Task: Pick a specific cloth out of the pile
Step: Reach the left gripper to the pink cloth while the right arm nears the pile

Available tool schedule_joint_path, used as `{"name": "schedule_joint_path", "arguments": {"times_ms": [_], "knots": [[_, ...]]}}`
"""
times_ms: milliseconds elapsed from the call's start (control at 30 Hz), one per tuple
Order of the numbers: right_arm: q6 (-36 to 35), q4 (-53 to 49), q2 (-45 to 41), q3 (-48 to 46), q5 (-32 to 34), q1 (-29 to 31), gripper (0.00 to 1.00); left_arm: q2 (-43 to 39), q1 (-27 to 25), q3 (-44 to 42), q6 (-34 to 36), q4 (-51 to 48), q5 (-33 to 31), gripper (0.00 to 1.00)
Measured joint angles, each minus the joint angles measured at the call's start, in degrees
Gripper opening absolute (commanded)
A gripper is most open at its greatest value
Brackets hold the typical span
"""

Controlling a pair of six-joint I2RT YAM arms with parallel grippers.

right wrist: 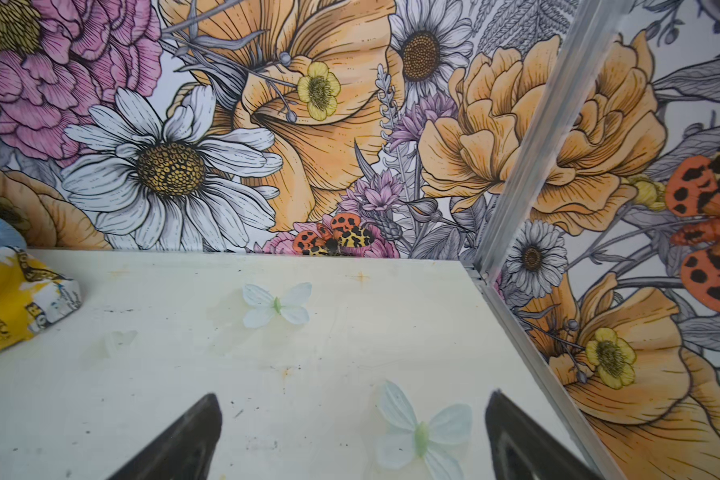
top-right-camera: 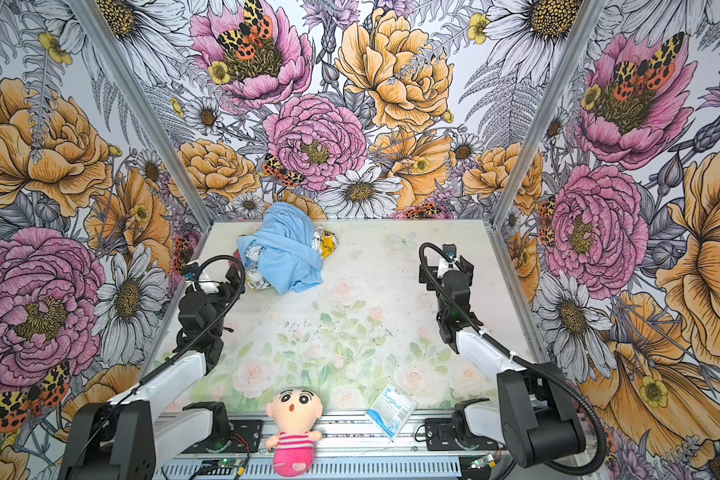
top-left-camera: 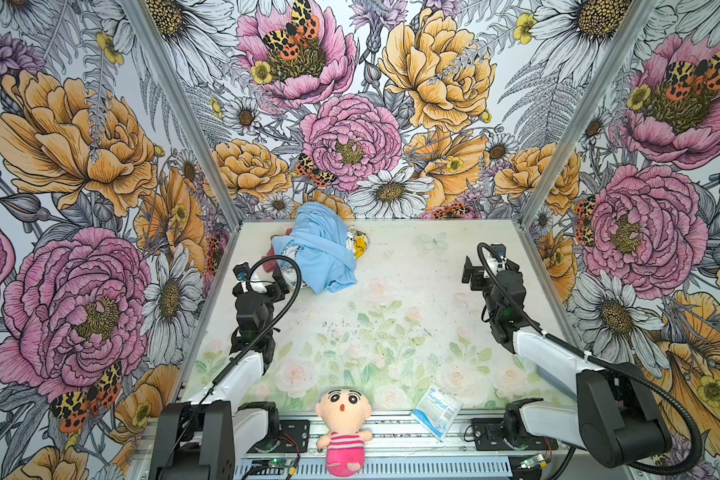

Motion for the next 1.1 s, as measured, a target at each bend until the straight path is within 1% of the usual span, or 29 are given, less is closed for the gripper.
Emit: {"name": "schedule_joint_path", "arguments": {"times_ms": [67, 133, 167, 233, 300, 400, 467, 533, 667, 833, 967, 1100], "knots": [[2.0, -5.4, 0.7, 5.1, -1.6, 3.0, 0.99, -1.7, 0.7, 3.3, -4.0, -8.2, -0.6, 0.77], [3.7, -10.0, 2.7, 10.4, -3.3, 6.9, 0.99, -1.4, 2.9, 7.0, -7.9, -16.2, 0.6, 0.73], [4.5, -12.1, 4.1, 13.2, -4.3, 9.3, 1.0, -0.5, 5.2, 8.9, -9.7, -19.8, 2.5, 0.72], [5.4, -15.0, 7.3, 18.2, -5.9, 13.8, 0.99, 2.4, 9.8, 12.2, -12.8, -25.2, 6.7, 0.65], [6.4, -17.6, 10.8, 23.2, -7.5, 18.7, 1.0, 6.9, 13.7, 15.7, -15.0, -29.8, 10.8, 0.59], [7.6, -21.0, 15.9, 30.5, -10.3, 25.2, 1.0, 14.2, 18.2, 19.7, -18.3, -33.0, 16.8, 0.54], [8.3, -23.6, 19.2, 35.6, -12.4, 28.6, 1.0, 19.3, 20.5, 22.1, -20.9, -33.6, 20.7, 0.54], [9.1, -25.2, 21.6, 39.6, -14.2, 31.5, 1.0, 24.6, 21.7, 25.5, -22.2, -34.2, 23.2, 0.54], [10.3, -26.8, 23.8, 43.1, -16.1, 35.6, 0.99, 37.3, 21.6, 36.9, -22.6, -35.7, 26.7, 0.54], [10.8, -28.3, 25.2, 43.7, -16.3, 38.9, 1.0, 50.3, 19.8, 50.5, -21.3, -40.6, 27.3, 0.55], [10.7, -29.7, 25.4, 43.6, -16.0, 39.8, 1.0, 57.0, 17.9, 58.9, -18.5, -47.4, 27.0, 0.55], [10.5, -30.2, 25.4, 43.6, -14.6, 39.7, 0.99, 61.1, 16.1, 65.4, -15.6, -53.3, 26.1, 0.54]]}}
